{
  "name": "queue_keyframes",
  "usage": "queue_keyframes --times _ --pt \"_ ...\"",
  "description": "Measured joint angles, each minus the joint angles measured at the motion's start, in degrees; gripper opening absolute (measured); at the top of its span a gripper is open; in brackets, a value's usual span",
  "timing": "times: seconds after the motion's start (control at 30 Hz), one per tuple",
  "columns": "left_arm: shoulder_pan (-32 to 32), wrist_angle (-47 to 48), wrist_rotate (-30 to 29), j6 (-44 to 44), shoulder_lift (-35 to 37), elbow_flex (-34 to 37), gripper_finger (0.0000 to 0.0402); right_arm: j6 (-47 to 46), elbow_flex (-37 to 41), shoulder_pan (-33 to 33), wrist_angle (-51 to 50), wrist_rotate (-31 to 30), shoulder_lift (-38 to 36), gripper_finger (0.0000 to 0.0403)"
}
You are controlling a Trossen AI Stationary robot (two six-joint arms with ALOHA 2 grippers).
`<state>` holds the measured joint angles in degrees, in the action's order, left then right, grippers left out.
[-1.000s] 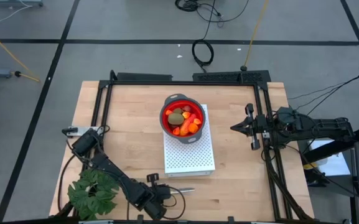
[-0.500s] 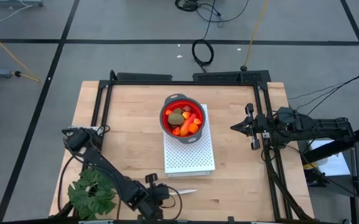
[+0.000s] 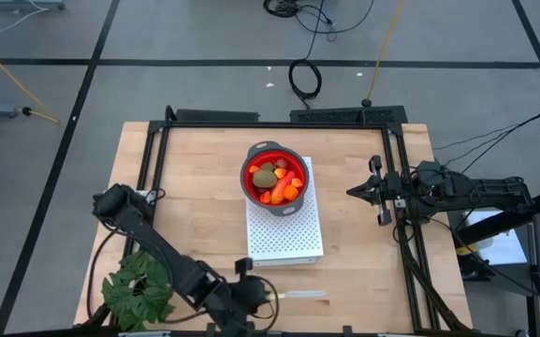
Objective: Pick & Place Fruit
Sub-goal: Put the yellow knife on the shelf
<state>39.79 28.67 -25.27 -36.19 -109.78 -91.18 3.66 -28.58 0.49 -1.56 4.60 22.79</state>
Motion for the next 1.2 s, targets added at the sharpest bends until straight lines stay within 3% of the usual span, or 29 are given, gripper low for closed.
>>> queue_keyframes --times 0.17,0.47,0.83,1.2 --pt "-2.9 8.5 -3.5 5.0 0.0 -8.2 0.0047 0.0 0.0 0.0 0.0 0.0 0.0 0.0000" --pt "-10.1 26.9 -3.3 12.9 0.0 -18.6 0.0048 0.0 0.0 0.0 0.0 0.0 0.0 0.0000" --pt "-17.7 32.1 1.7 17.7 0.0 -18.8 0.0049 0.0 0.0 0.0 0.0 0.0 0.0 0.0000" --pt "-17.1 31.5 3.2 17.4 -2.4 -18.7 0.0049 0.0 0.0 0.0 -0.1 0.0 0.0 0.0000"
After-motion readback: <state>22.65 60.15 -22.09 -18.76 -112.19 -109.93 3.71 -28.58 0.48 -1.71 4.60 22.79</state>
